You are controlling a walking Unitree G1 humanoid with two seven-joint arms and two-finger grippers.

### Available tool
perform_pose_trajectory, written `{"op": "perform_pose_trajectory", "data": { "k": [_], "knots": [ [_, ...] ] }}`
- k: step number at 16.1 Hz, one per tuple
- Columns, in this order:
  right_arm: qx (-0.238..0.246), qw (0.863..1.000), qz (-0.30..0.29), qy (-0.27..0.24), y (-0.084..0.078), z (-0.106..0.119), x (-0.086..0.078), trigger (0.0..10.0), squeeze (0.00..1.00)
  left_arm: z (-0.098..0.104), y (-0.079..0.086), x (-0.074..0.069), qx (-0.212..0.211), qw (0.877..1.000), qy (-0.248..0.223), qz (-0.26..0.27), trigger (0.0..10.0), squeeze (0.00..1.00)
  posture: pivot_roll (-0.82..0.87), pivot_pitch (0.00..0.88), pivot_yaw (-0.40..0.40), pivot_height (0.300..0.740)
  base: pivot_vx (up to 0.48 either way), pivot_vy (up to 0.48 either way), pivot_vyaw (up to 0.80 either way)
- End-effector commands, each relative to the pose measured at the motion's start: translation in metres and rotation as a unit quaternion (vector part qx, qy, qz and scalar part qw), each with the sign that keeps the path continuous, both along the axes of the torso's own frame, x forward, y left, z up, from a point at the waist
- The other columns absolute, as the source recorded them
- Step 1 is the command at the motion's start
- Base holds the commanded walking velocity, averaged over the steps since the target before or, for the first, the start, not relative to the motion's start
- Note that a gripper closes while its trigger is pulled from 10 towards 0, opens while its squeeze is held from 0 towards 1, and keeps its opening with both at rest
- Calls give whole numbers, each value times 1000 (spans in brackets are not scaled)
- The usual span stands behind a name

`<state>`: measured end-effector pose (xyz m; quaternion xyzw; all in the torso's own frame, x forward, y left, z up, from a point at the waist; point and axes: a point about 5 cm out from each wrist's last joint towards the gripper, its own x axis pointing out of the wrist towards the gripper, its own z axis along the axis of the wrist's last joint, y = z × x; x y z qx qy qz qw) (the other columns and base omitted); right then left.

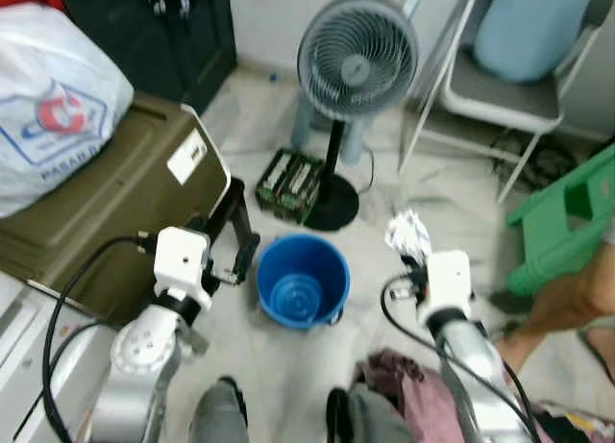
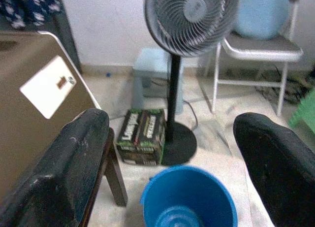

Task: Clean up the room

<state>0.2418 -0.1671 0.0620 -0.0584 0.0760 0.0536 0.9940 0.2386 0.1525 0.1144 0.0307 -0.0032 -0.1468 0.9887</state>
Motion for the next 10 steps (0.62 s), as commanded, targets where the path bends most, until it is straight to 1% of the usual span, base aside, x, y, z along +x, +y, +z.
{"op": "perform_pose_trajectory", "data": {
  "k": [1,2,3,5,10],
  "knots": [
    [0,1000,-8,-1,-7,5,-3,10000,0,-7,1,-3,0,1000,9,7,10000,0,6,78,-37,740,0,0,0],
    [-1,1000,-10,0,-9,5,-4,10000,0,-8,0,-3,-2,1000,9,9,10000,0,5,72,-40,740,0,0,0],
    [0,1000,-24,1,-11,5,-3,10000,0,-9,-3,0,-14,1000,3,14,10000,0,-2,63,-45,740,0,0,0],
    [0,1000,-14,1,-8,7,0,10000,0,-7,-9,3,-20,1000,-3,7,10000,0,-7,63,-49,740,0,0,0],
    [1,1000,-9,2,-8,9,1,10000,0,-9,-9,4,-19,1000,-8,6,10000,0,-11,70,-48,740,0,0,0]
  ]
}}
